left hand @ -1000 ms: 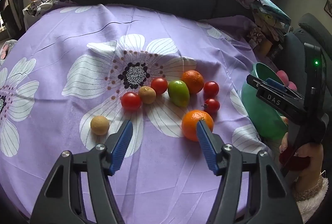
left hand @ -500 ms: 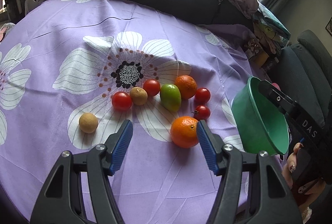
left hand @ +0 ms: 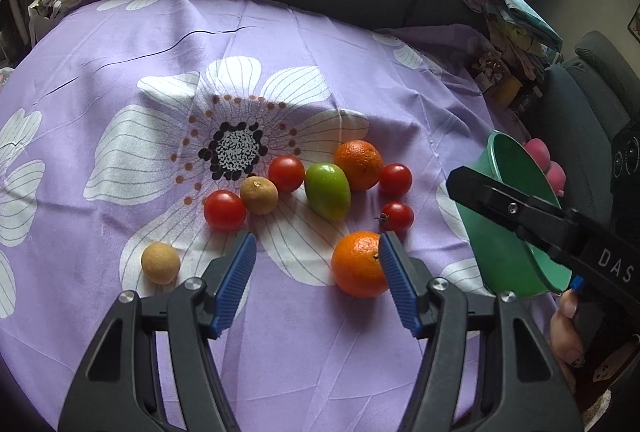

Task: Organize fruits
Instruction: 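Move the right tool toward the large orange near the fruit row, then close the right tool fingers around the large orange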

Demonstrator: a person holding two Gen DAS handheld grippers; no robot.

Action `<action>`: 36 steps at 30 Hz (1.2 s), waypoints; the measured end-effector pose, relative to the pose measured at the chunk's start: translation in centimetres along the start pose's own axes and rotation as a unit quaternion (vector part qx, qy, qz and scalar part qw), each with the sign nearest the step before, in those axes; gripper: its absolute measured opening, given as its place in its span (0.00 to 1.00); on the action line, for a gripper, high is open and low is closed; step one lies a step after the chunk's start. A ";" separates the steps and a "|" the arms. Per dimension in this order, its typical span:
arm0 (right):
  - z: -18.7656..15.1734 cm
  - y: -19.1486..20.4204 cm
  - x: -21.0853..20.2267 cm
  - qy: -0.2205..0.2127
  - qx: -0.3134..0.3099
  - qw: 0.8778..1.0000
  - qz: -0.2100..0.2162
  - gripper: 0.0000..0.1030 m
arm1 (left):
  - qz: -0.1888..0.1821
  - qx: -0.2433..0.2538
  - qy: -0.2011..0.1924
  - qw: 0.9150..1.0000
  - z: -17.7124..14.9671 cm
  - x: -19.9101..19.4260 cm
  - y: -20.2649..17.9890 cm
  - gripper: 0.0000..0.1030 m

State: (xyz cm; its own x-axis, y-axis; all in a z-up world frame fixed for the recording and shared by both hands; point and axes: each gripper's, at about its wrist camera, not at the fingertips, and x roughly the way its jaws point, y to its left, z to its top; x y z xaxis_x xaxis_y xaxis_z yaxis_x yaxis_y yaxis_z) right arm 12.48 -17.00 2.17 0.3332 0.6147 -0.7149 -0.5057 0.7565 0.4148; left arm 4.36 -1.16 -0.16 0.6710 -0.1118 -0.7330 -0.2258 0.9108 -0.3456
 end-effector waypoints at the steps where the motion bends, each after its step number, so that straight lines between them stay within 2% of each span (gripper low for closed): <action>1: 0.0 -0.1 0.3 0.009 0.010 1.000 0.004 0.45 | -0.015 -0.003 0.002 1.000 -0.1 0.0 0.0 0.61; 3: -0.2 -0.2 0.7 0.022 0.021 0.999 0.017 0.45 | -0.042 -0.011 0.010 0.999 -0.2 0.2 -0.1 0.57; 5: -0.4 0.1 1.2 0.038 0.015 0.999 0.025 0.45 | -0.038 -0.007 0.016 0.999 -0.4 0.6 -0.5 0.49; 7: -0.6 0.5 1.6 0.051 0.009 0.998 0.038 0.41 | -0.020 -0.011 0.011 1.000 -0.8 1.0 -0.7 0.47; 8: -0.8 0.6 1.7 0.054 0.011 0.998 0.044 0.40 | -0.024 -0.015 0.015 0.999 -0.9 1.2 -0.7 0.44; 10: -0.9 0.3 1.9 0.055 0.022 0.997 0.043 0.39 | -0.037 -0.026 0.040 0.998 -0.9 1.6 -0.8 0.43; 12: -1.0 0.2 2.4 0.063 0.032 0.997 0.039 0.39 | -0.044 -0.027 0.045 0.998 -1.0 1.8 -0.8 0.40; 19: -1.6 0.2 3.7 0.085 0.041 0.995 0.031 0.39 | -0.045 -0.036 0.067 0.996 -1.4 2.6 -1.2 0.40; 32: -2.3 -0.8 4.5 0.102 0.071 0.991 0.042 0.39 | -0.050 -0.020 0.063 0.997 -1.3 2.8 -1.3 0.40; 36: -2.4 -1.0 4.5 0.103 0.079 0.991 0.042 0.39 | -0.055 -0.029 0.067 0.996 -1.5 3.1 -1.1 0.43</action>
State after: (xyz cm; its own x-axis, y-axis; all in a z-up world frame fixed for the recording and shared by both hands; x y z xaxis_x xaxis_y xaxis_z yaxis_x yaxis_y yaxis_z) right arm 12.60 -15.48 -2.80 0.1173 0.6304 -0.7673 -0.3892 0.7401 0.5485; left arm 5.60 -3.11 -2.91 0.5939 -0.2658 -0.7593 -0.1983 0.8664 -0.4584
